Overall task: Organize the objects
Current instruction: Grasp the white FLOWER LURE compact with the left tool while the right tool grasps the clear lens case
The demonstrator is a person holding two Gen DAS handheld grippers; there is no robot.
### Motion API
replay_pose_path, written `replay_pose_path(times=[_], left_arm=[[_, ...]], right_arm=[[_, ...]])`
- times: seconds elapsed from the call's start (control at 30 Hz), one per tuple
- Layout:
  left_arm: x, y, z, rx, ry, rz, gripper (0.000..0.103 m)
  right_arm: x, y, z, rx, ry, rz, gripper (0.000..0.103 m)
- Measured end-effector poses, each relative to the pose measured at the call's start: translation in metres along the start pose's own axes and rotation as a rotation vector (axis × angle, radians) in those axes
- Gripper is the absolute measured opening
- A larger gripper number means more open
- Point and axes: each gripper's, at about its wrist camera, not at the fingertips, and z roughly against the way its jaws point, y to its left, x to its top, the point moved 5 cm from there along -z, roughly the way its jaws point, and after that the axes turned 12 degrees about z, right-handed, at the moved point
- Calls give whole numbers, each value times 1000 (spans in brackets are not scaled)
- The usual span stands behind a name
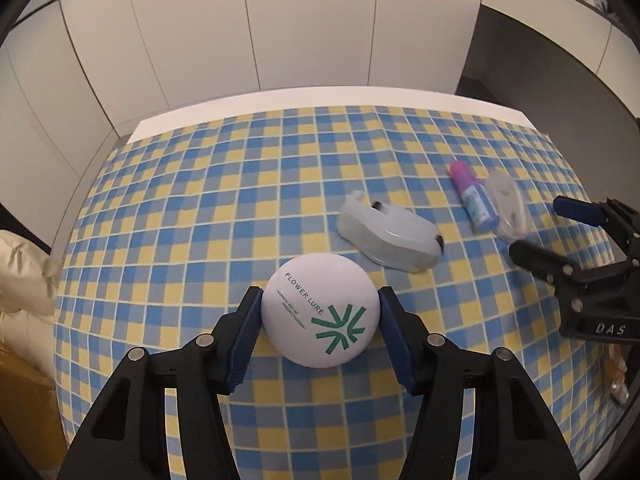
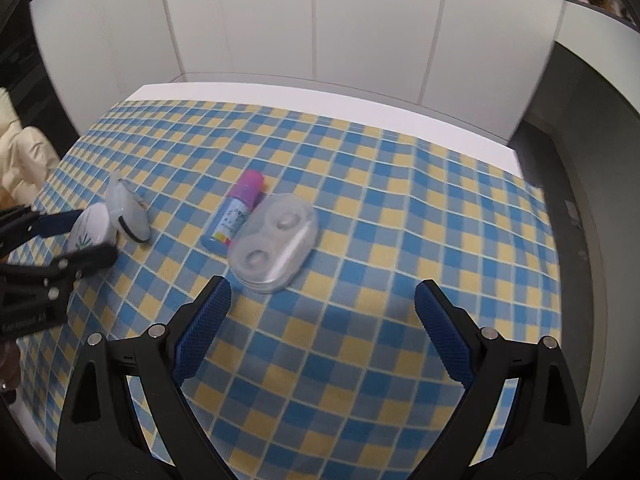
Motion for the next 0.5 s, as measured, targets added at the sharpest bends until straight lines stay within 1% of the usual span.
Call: replay_pose_path(times=[0.07,0.13,0.3,0.37,0.43,0.5], left_arm=[[0,2,0,-2,-7,2,58],[0,2,0,-8,-9,6,58],[3,3,-4,-7,-15,13,58],[5,3,-6,-5,-14,14,59],[7,2,-7,-3,-9,16,59],[8,2,-8,-2,-9,16,59]], right_arm=[[5,3,-7,28,9,74,95],[13,2,-14,31,19,144,95],[34,-5,-31,93,33,176,95],[34,0,-32,106,24,181,95],[39,5,-34,111,9,185,90],[41,10,-31,111,-9,189,75]])
